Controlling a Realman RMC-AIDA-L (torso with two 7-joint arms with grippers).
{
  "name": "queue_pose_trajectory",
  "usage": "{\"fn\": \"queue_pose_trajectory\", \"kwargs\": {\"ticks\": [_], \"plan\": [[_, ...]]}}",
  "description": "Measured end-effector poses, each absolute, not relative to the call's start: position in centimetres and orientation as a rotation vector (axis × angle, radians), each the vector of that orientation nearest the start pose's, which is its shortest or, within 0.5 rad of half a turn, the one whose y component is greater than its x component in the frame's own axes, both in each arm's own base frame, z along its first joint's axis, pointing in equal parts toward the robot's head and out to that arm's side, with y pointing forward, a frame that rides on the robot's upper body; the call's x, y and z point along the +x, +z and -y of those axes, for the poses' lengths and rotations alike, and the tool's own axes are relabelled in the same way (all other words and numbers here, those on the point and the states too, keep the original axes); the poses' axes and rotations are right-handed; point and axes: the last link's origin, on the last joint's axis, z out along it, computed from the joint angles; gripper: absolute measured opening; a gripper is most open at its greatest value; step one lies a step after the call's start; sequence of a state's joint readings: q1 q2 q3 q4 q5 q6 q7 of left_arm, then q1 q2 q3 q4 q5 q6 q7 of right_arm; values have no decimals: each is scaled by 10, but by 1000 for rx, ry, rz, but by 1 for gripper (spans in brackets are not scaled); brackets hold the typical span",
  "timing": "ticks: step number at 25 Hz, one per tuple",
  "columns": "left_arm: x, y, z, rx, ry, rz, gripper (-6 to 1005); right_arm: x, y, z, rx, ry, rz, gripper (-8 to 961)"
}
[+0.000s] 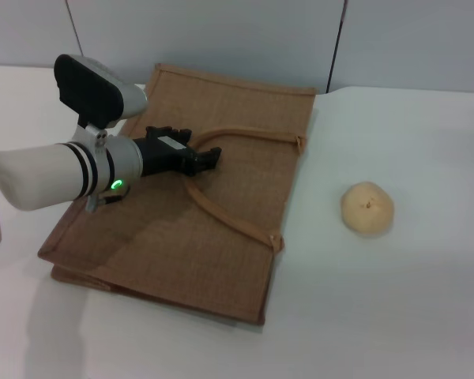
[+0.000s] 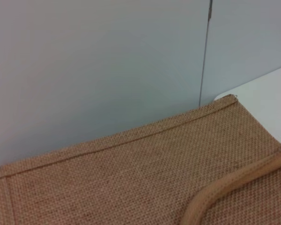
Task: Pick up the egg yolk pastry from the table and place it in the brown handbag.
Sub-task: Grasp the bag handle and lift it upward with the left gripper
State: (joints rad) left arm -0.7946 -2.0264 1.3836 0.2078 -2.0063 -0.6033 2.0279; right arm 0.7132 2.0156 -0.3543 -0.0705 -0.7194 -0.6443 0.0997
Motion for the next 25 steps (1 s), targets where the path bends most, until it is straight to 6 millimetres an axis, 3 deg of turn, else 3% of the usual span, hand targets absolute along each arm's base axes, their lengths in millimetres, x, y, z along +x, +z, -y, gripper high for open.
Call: {"fn": "queue_pose_trajectory", "kwargs": {"ticks": [22, 25], "plan": [[-263, -58, -430, -2264, -288, 716, 691, 358, 49, -421, -1405, 348, -775, 895], [-264, -57, -430, -2255, -290, 734, 644, 358, 49, -421, -1402, 350, -776, 895]]}}
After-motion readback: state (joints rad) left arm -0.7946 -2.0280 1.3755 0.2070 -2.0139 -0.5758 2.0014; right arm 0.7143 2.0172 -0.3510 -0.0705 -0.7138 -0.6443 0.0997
